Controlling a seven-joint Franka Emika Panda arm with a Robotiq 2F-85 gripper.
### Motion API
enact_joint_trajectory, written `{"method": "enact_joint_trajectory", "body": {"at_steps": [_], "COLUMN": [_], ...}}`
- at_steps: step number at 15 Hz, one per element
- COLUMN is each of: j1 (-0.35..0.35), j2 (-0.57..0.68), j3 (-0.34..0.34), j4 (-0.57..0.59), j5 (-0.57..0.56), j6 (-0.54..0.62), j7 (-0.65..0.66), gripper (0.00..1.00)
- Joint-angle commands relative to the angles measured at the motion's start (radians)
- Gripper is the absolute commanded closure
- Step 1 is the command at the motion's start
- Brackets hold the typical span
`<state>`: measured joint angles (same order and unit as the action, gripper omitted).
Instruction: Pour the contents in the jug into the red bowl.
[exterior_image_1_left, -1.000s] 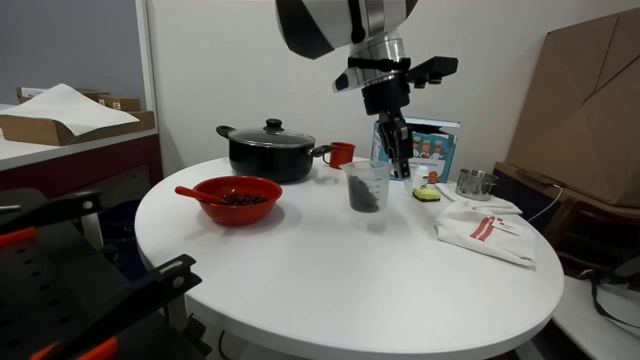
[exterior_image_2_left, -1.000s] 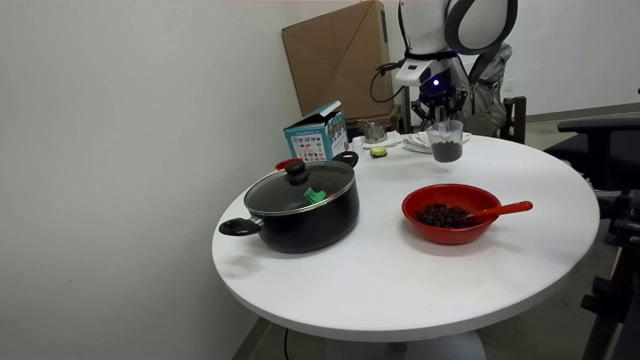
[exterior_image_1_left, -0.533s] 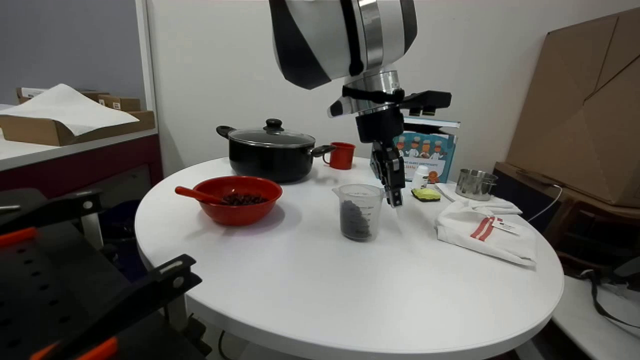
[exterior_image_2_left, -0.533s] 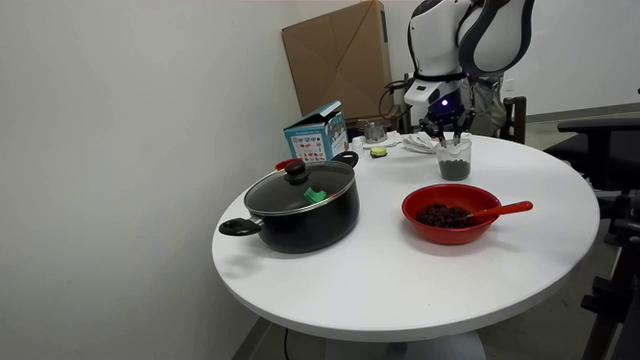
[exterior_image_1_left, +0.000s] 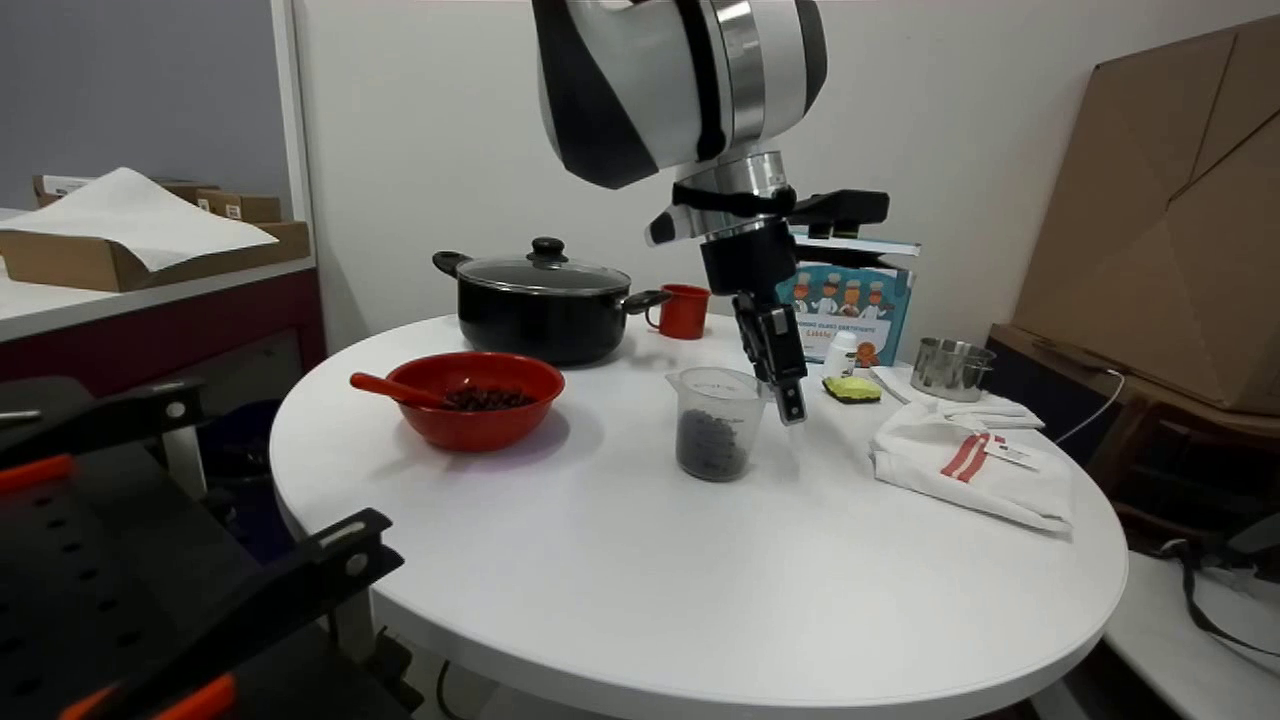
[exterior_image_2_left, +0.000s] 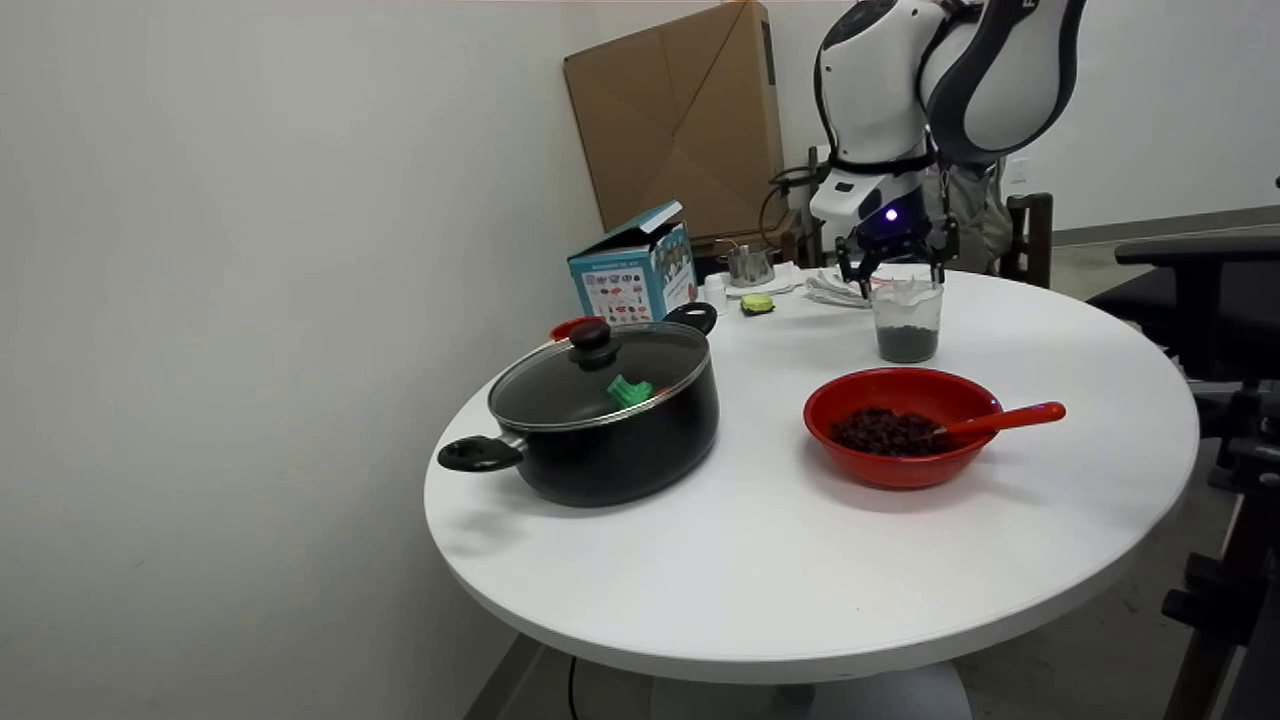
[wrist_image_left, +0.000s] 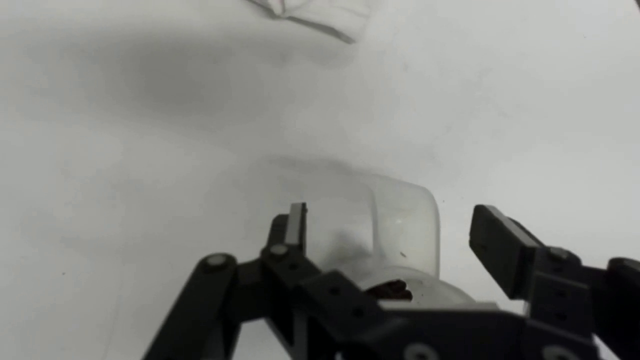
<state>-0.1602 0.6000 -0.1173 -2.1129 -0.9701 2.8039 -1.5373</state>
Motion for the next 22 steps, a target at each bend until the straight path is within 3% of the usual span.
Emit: {"method": "enact_joint_trajectory", "body": {"at_steps": [1, 6, 7, 14, 22], "j1": [0.039, 0.102, 0.083, 0.084, 0.173], "j2": [-0.072, -0.215, -0.259, -0.445, -0.571], "j3": [-0.03, -0.068, -0.03, 0.117, 0.186], "j4": [-0.047, -0.125, -0.149, -0.257, -0.263], "j5": [-0.081, -0.179, -0.175, 0.172, 0.298], "j6": [0.003, -0.043, -0.091, -0.352, -0.466], "j7": [0.092, 0.216, 0.225, 0.095, 0.043], "gripper": [0.0, 0.0, 0.0, 0.0, 0.0]}}
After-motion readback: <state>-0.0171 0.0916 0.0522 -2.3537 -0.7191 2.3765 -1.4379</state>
